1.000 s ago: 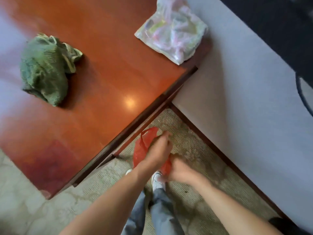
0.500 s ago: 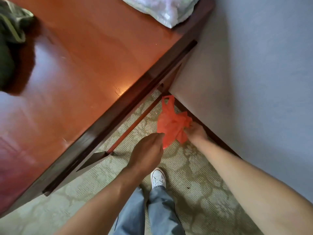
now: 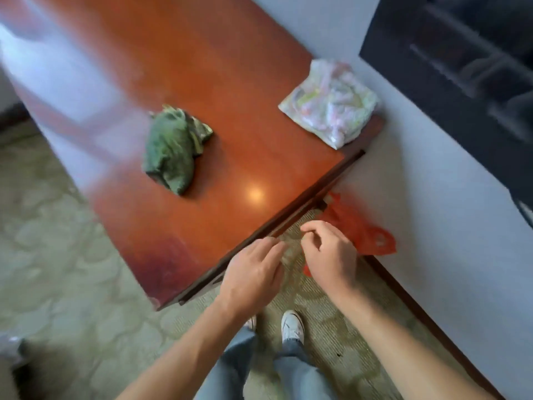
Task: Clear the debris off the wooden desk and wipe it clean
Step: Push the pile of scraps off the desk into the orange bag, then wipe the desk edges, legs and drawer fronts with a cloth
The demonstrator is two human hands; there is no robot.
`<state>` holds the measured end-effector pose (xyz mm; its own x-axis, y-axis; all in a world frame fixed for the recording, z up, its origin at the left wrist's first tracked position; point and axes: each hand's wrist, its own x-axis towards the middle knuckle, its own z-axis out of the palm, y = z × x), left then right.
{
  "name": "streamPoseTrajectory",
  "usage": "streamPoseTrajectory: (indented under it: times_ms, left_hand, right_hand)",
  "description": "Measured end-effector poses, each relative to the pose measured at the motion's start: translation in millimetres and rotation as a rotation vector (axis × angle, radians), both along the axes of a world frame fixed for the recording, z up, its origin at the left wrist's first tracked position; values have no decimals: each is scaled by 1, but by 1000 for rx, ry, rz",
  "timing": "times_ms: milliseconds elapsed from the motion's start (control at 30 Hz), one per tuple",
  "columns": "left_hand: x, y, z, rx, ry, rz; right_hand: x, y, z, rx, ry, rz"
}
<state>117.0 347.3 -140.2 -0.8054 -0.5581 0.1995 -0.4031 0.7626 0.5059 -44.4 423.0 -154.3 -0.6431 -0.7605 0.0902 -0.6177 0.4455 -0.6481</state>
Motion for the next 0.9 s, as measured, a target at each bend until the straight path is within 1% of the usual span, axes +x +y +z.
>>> streamPoseTrajectory:
  times_ms: [67, 100, 167, 200, 267, 300, 367, 433, 467, 567, 700, 767, 800, 833, 867, 900]
  left_hand:
    - [26, -25, 20, -93, 11, 82]
    - [41, -43, 25, -140, -12, 137]
    - [70, -81, 26, -186, -141, 288]
    - [83, -101, 24, -203, -216, 382]
    - [102, -135, 18, -231, -331, 523]
    - [108, -147, 13, -246, -357, 535]
    - [117, -162, 6, -303, -328, 472]
    - [127, -173, 2, -320, -262, 403]
    - [132, -181, 1, -309, -241, 393]
    - [146, -211, 3, -273, -255, 367]
    - [137, -275, 5, -262, -256, 297]
    - [123, -301, 6, -243, -251, 232]
    - [116, -313, 6, -233, -257, 199]
    - [110, -323, 5, -222, -268, 163]
    - [104, -332, 3, -206, -285, 126]
    - [102, -339, 2, -186, -311, 87]
  right_hand:
    - [18, -33, 28, -137, 79, 128]
    - [25, -53, 38, -161, 92, 177]
    - [38, -94, 46, -168, 100, 265]
    - [45, -115, 48, -152, 107, 312]
    - [59, -158, 49, -47, 104, 421]
    - [66, -182, 50, 26, 98, 468]
    - [83, -229, 52, 163, 92, 524]
    - [103, -265, 45, 263, 93, 514]
    - [113, -275, 40, 280, 125, 492]
    - [126, -284, 28, 134, 237, 334]
    - [114, -284, 29, 74, 214, 53]
    - [125, -279, 30, 42, 222, -121]
    - [136, -278, 30, 44, 226, -171]
    - [150, -276, 29, 66, 240, -173]
    - [161, -273, 29, 94, 269, -109]
    - [166, -269, 30, 114, 303, 0]
